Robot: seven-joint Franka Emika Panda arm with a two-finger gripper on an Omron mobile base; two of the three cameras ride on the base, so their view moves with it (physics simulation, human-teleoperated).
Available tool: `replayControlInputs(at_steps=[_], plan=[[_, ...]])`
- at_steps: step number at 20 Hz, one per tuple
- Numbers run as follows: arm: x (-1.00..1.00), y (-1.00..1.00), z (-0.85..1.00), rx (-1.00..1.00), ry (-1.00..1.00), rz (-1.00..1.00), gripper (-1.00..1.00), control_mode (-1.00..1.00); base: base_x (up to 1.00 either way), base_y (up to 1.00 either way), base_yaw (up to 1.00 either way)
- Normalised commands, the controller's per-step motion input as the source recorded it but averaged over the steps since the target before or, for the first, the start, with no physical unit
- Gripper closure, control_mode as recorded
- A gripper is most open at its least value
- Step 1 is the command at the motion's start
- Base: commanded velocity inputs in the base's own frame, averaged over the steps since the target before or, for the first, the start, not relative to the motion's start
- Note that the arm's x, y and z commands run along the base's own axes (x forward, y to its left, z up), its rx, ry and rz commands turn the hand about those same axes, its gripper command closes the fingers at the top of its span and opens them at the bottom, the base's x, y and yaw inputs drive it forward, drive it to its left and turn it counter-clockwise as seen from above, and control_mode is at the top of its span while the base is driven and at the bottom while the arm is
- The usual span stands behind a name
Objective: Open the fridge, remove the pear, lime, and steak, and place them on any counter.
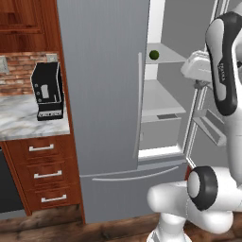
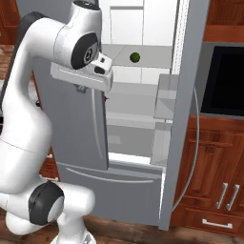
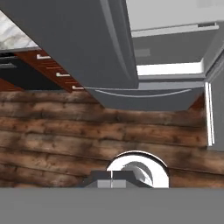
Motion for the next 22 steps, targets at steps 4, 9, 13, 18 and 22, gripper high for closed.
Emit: replayControlInputs(at_steps=[4, 9, 13, 18, 22], plan=[[-0.23, 0.76, -0.05, 0.11, -0.16, 0.0, 1.0, -1.0, 0.0, 0.0, 0.0], [-0.08, 0.21, -0.13, 0.0, -0.04, 0.0, 1.0, -1.0, 0.0, 0.0, 0.0], [0.0, 0.09, -0.03, 0.0, -0.07, 0.02, 1.0, -1.0, 0.0, 0.0, 0.0], [0.0, 0.28, 0.0, 0.0, -0.28, 0.02, -1.0, -1.0, 0.0, 0.0, 0.0], [0.0, 0.23, 0.0, 0.0, -0.31, 0.0, -1.0, -1.0, 0.0, 0.0, 0.0]])
